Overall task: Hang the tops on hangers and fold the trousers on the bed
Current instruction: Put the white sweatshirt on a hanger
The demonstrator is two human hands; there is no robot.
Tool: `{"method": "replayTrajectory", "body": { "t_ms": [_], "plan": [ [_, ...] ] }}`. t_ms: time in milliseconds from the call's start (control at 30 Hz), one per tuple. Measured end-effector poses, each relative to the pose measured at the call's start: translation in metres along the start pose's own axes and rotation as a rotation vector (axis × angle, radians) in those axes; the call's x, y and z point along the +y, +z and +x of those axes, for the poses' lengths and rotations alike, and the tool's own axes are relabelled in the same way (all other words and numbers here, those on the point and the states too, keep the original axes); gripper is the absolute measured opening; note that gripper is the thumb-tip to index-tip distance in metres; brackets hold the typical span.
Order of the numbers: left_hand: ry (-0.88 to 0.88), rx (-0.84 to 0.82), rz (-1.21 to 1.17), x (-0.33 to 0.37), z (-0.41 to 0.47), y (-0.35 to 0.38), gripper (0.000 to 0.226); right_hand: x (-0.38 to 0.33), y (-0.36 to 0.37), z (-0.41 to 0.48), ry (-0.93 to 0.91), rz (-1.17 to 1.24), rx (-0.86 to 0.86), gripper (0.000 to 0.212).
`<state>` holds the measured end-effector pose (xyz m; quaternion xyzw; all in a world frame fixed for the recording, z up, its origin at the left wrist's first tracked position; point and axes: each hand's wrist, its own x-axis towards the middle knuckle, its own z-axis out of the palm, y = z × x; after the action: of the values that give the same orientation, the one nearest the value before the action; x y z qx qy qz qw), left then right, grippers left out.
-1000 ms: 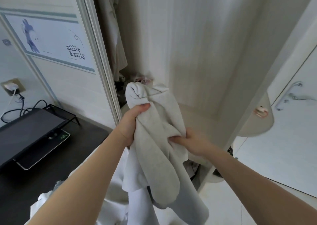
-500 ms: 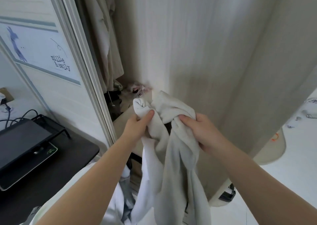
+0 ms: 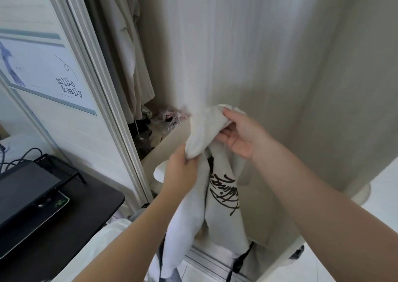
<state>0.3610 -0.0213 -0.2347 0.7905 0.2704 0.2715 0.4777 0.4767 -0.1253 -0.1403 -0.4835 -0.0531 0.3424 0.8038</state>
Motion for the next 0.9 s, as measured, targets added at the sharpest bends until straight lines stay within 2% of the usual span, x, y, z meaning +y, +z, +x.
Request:
{"method": "replayTrajectory", "body": {
  "t_ms": [133, 233, 300, 367, 433, 533, 633, 733, 800, 867, 900],
  "plan": [
    [0.021, 0.029, -0.210, 0.032, 0.026, -0.026, 0.016, -0.001, -0.017, 0.002, 0.021, -0.332, -0.069, 0.028],
    [-0.097, -0.012, -0.374, 0.056, 0.040, -0.028, 0.022, 0.020, -0.039, -0.010, -0.089, -0.621, -0.031, 0.073],
    [-0.169, -0.022, -0.488, 0.065, 0.045, -0.025, 0.023, 0.039, -0.056, -0.022, -0.152, -0.807, -0.161, 0.105],
    [-0.230, -0.048, -0.603, 0.072, 0.045, -0.024, 0.023, 0.065, -0.070, -0.033, -0.124, -0.967, -0.317, 0.115],
    [-0.282, -0.087, -0.701, 0.077, 0.044, -0.024, 0.022, 0.101, -0.086, -0.036, -0.108, -1.030, -0.337, 0.098],
    [-0.323, -0.119, -0.814, 0.078, 0.047, -0.023, 0.020, 0.149, -0.097, -0.025, -0.044, -1.016, -0.129, 0.037],
    [-0.367, -0.055, -0.837, 0.067, 0.059, -0.024, 0.026, 0.154, -0.101, -0.009, -0.094, -1.087, 0.016, 0.015],
    [-0.458, 0.197, -0.532, 0.042, 0.087, -0.042, 0.029, 0.120, -0.101, 0.000, -0.169, -0.975, 0.117, 0.025],
    [-0.536, 0.271, -0.431, 0.022, 0.099, -0.061, 0.032, 0.087, -0.093, 0.002, -0.243, -0.908, 0.127, 0.024],
    [-0.481, 0.356, -0.230, 0.002, 0.095, -0.073, 0.036, 0.057, -0.076, 0.003, -0.253, -0.759, 0.087, 0.018],
    [-0.392, 0.395, -0.105, -0.007, 0.088, -0.074, 0.043, 0.045, -0.068, 0.003, -0.220, -0.689, 0.055, 0.017]
  ]
}}
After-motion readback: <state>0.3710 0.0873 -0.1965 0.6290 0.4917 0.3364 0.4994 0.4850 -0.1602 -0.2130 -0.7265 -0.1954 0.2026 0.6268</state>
